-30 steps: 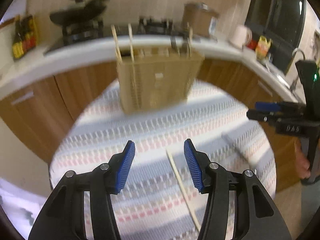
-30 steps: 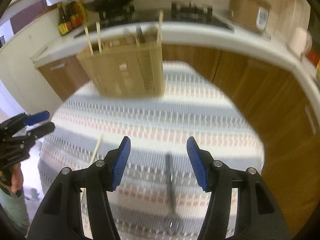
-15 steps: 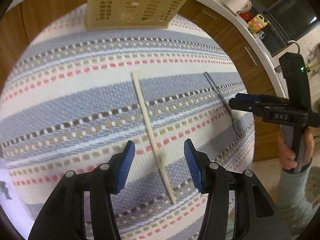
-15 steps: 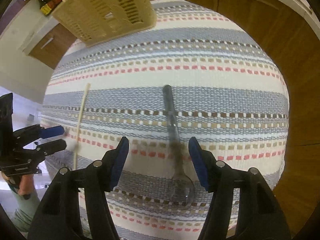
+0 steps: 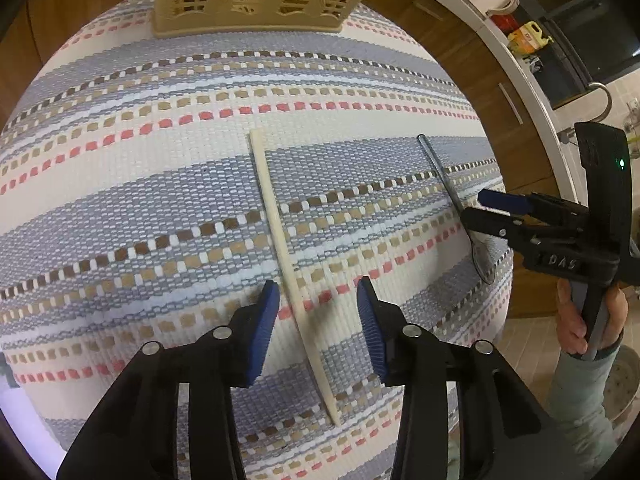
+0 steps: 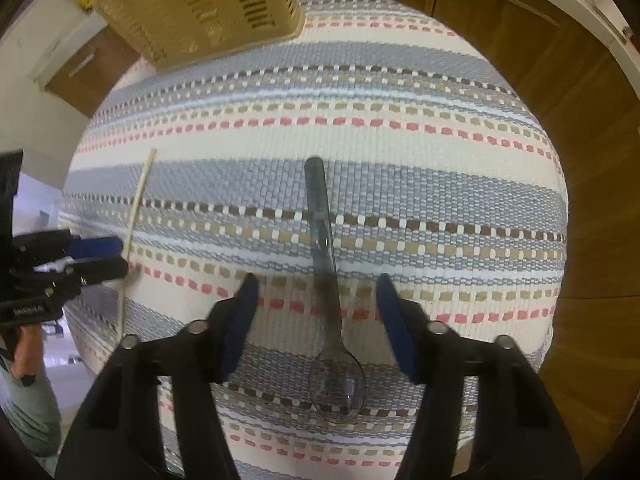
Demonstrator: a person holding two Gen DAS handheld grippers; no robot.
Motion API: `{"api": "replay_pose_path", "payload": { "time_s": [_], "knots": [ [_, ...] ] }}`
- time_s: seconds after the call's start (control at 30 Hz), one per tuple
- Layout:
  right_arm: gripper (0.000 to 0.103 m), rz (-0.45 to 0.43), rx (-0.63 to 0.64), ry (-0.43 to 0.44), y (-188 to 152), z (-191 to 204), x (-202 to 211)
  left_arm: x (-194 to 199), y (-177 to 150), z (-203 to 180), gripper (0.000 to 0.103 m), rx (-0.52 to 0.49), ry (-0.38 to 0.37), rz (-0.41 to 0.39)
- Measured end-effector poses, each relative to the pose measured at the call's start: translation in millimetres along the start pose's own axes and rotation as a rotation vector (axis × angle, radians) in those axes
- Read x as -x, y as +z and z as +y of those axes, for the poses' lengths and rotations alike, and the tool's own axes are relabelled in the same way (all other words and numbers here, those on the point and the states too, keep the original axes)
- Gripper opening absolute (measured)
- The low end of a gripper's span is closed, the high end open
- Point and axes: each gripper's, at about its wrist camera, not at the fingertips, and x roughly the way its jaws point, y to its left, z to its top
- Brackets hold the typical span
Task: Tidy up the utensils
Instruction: 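Grasp the last wooden chopstick with the left tool while the right tool grasps a clear spoon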
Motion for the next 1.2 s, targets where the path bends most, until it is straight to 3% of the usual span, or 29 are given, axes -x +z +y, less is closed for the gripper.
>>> {"api": "replay_pose_path", "payload": {
  "time_s": [0.07,0.1,0.43,0.57,0.63,0.73,0.9,1.03,1.2],
  "knots": [
    [0.037,0.017,0.013,-0.008,1.7,6.1,-6.2,-0.4,4.1,-0.4,0.029,0.006,0.006,0.004],
    [0.037,0.025,0.019,-0.011,2.0,8.1,-8.4,-2.1,6.5,-0.8,0.028,0.006,0.006,0.013],
    [0.032,0.046,0.065,-0.083,0.8,27.0,-21.5,-10.9,18.7,-8.3,0.028,-0.021,0.029,0.047],
    [0.010,0.040,0.076,-0.097,-0.5,34.3,-22.0,-13.7,19.7,-11.9,0.028,-0.030,0.037,0.044],
    [0.010,0.042,0.068,-0.075,-1.5,33.2,-20.9,-15.5,19.7,-14.4,0.024,-0.038,0.048,0.038],
    [0.010,0.036,0.074,-0.080,-2.1,37.5,-21.3,-17.8,17.0,-15.4,0.005,-0.049,0.101,0.022],
    [0.010,0.032,0.063,-0.043,2.9,45.0,-21.6,-16.8,15.1,-5.5,0.001,-0.028,0.063,0.001],
    [0.010,0.024,0.044,0.000,12.8,55.2,-23.5,-6.4,13.8,-0.7,0.000,-0.030,0.073,-0.032],
    [0.010,0.010,0.012,0.001,27.1,59.4,-26.9,1.1,19.6,10.2,0.000,-0.012,0.039,-0.035]
  ]
}}
